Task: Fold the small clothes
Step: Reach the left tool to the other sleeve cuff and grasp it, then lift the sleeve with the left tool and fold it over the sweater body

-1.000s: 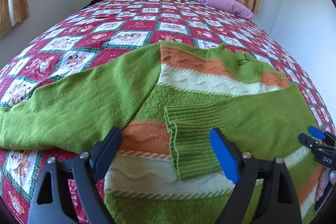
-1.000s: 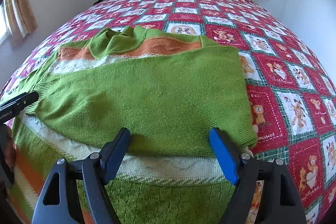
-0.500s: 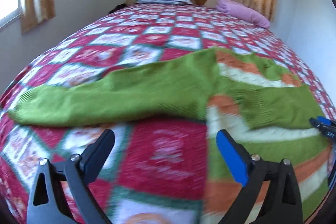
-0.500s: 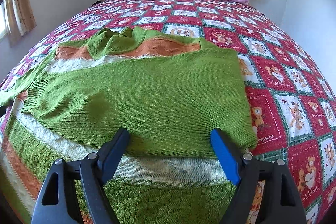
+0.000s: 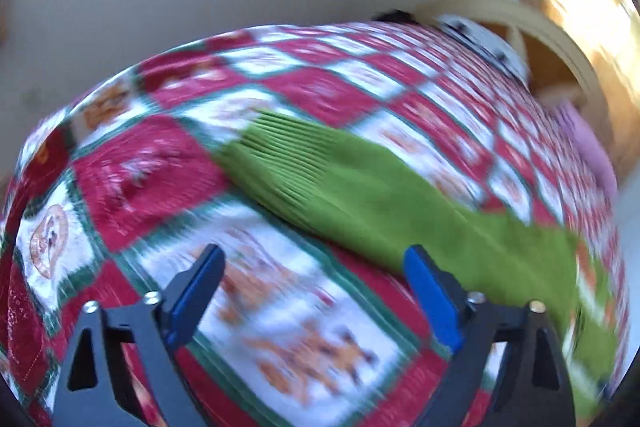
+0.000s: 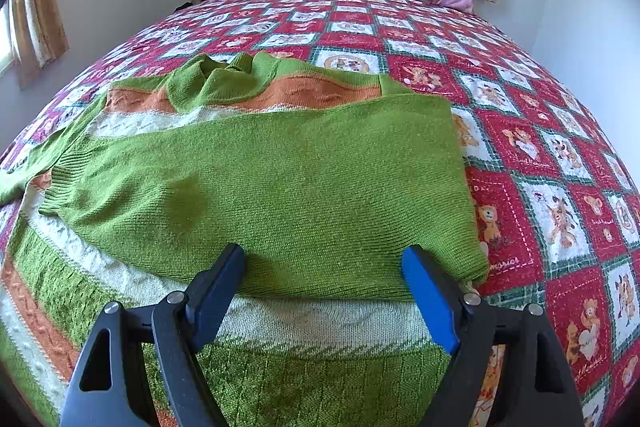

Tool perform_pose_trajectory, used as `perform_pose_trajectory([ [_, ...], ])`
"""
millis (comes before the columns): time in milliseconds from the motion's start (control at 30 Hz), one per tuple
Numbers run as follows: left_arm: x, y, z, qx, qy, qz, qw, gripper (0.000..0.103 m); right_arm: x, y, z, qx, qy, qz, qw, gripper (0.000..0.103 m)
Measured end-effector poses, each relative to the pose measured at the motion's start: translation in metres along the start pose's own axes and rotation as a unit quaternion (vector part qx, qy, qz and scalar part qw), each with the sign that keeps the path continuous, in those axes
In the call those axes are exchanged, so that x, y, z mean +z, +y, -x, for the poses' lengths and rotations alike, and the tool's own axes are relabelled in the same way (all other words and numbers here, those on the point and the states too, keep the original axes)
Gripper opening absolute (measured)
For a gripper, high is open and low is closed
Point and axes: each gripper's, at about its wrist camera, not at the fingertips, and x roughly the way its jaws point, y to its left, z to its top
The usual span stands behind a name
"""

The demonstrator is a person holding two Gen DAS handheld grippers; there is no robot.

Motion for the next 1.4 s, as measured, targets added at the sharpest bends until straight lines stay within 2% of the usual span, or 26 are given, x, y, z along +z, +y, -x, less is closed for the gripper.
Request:
perform_pose_trajectory([
  [100,0.015,0.016,-0.01,-0.011,0.001,0.05,0.9987,0.073,0.0,0.0,0.0,0.0,0.0,0.0,1.0,0.081],
  [233,0.024,0.019,-0.016,-0.03,-0.004,0.073,0.9969,0.065,0.0,0.0,0.0,0.0,0.0,0.0,1.0,0.082],
  [333,0.028,0.018,-0.025,-0.026,-0.009,0.078,0.9965,0.06,0.0,0.0,0.0,0.001,0.0,0.0,1.0,0.082],
  [367,0.03,0.019,-0.025,-0.023,-0.011,0.076,0.9968,0.054,0.0,0.0,0.0,0.001,0.0,0.0,1.0,0.082],
  [433,0.03,0.019,-0.028,-0.017,-0.015,0.07,0.9973,0.036,0.0,0.0,0.0,0.0,0.0,0.0,1.0,0.082],
  [467,0.032,0.021,-0.03,-0.017,-0.014,0.069,0.9973,0.014,0.0,0.0,0.0,0.0,0.0,0.0,1.0,0.082],
  [500,0.032,0.023,-0.032,-0.025,-0.008,0.07,0.9972,0.009,0.0,0.0,0.0,0.001,0.0,0.0,1.0,0.082],
  [700,0.035,0.034,-0.013,-0.047,-0.022,0.069,0.9963,0.007,0.0,0.0,0.0,0.0,0.0,0.0,1.0,0.082],
  [933,0.049,0.025,0.036,-0.086,-0.057,0.081,0.9914,0.006,0.0,-0.001,-0.001,0.002,0.0,-0.001,1.0,0.082],
  [1100,0.06,-0.006,0.063,-0.111,-0.072,0.048,0.99,0.006,0.006,-0.002,0.01,0.006,-0.005,-0.005,1.0,0.082],
  [1233,0.062,-0.035,0.08,-0.12,-0.092,0.018,0.9883,0.006,0.009,-0.008,0.044,0.017,-0.043,-0.012,0.999,0.082],
  [1400,0.06,-0.08,0.096,-0.148,-0.098,-0.012,0.984,0.006,0.007,-0.023,0.077,0.04,-0.06,-0.029,0.997,0.082],
])
